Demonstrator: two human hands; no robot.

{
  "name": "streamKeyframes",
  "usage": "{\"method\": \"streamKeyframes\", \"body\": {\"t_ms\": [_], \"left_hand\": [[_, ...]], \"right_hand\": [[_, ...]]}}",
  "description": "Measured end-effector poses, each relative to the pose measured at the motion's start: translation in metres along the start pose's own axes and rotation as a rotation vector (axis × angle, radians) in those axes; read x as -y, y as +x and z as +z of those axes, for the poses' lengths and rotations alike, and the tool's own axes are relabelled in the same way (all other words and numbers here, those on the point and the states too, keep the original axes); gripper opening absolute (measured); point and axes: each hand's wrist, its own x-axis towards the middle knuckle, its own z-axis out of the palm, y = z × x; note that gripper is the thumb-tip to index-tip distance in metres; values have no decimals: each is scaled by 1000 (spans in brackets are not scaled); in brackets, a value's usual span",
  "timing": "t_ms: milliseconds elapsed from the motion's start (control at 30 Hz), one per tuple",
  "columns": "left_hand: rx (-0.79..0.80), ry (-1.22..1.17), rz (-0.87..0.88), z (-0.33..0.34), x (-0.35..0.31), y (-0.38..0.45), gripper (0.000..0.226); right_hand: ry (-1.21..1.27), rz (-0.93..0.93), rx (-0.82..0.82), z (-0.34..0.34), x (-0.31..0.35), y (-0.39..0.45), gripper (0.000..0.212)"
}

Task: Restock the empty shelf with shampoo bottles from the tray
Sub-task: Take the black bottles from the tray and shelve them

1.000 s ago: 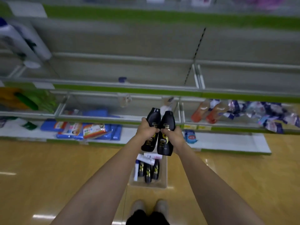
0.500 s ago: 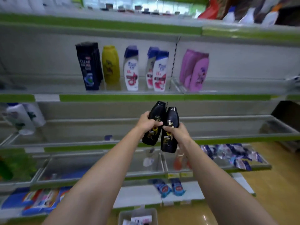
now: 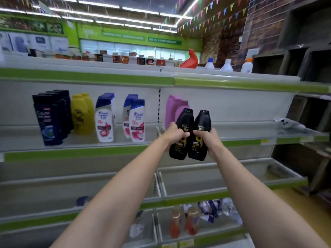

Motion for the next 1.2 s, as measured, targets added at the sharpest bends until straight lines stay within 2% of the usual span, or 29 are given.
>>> {"method": "streamKeyframes", "body": {"t_ms": [133,300,467,633,767,867,1067,1200], "left_hand": [[9,10,37,43,-17,38,60],[-93,-61,88,82,-34,73,48],[-256,-14,97,103,-33,108,58],[-332,-85,58,113,-14,140,42],[-371,-151,28,114,1,169,35],[-426,-142,16,113,8,188,34],[-419,-12,3,102,9,225,34],[-393,-37,28,94,11,236,40]], "right_hand": [[13,-6,-31,-41,14,35,26],[-9,-56,-44,-77,22,76,46],[0,-72,32,-91,21,112,40],[36,-53,128,-98,7,142,40],[77,-21,244,-93,-1,161,37],[107,-21,258,-83,-15,177,37],[48,-58,281,-62,-26,206,35],[82,-50,352,-56,-28,216,34]]}}
